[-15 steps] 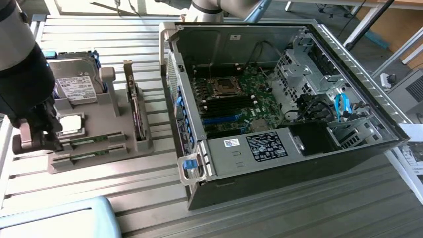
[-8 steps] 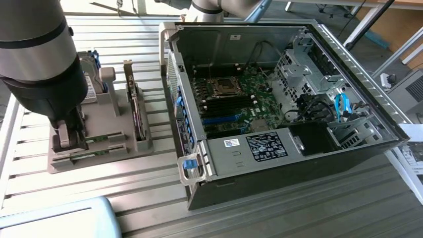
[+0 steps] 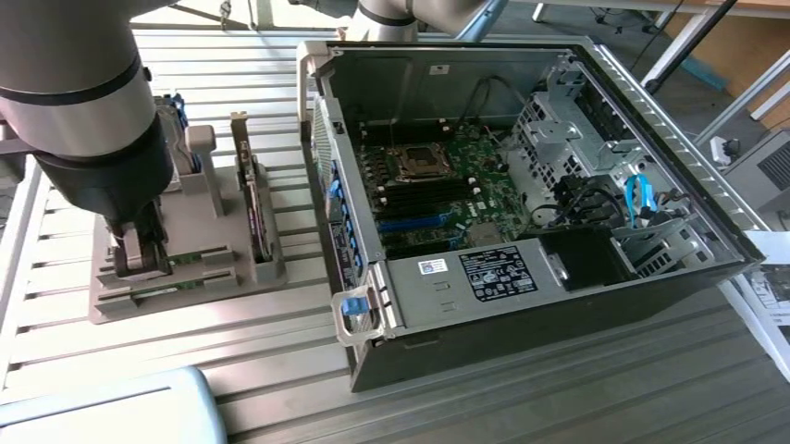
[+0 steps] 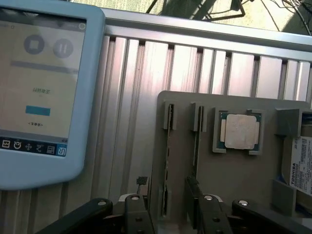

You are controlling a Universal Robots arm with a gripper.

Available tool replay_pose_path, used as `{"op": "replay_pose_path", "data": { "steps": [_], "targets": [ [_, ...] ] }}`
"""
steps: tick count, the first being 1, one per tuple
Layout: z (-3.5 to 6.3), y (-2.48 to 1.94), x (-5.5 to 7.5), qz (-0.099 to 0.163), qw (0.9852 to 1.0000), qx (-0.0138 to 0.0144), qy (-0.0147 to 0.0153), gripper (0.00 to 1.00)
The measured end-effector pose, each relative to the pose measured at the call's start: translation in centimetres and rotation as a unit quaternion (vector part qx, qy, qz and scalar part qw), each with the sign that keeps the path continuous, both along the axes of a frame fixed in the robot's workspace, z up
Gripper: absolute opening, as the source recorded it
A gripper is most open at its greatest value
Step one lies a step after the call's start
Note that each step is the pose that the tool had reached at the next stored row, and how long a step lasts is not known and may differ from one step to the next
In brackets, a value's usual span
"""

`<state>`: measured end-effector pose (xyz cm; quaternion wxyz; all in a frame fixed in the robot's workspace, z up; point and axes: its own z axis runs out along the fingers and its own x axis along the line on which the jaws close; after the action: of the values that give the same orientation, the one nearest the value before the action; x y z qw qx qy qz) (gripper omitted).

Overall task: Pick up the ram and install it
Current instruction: 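Pick up the ram and move it above insertion slot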

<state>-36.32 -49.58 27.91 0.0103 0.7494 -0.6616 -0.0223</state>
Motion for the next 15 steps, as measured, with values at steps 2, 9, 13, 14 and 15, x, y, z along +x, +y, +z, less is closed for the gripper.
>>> {"op": "replay_pose_path", "data": {
  "steps": [2,9,13,14,15],
  "targets": [
    [-0.37,0.0,0.0,0.0,1.0,0.0,0.0,0.42],
    [-1.71,-0.02,0.0,0.0,1.0,0.0,0.0,0.42],
    [-2.45,-0.13,0.0,0.0,1.0,0.0,0.0,0.42],
    [-2.64,-0.18,0.0,0.0,1.0,0.0,0.0,0.42],
    [-2.81,-0.22,0.0,0.0,1.0,-0.0001,0.0,0.42]
  ]
}}
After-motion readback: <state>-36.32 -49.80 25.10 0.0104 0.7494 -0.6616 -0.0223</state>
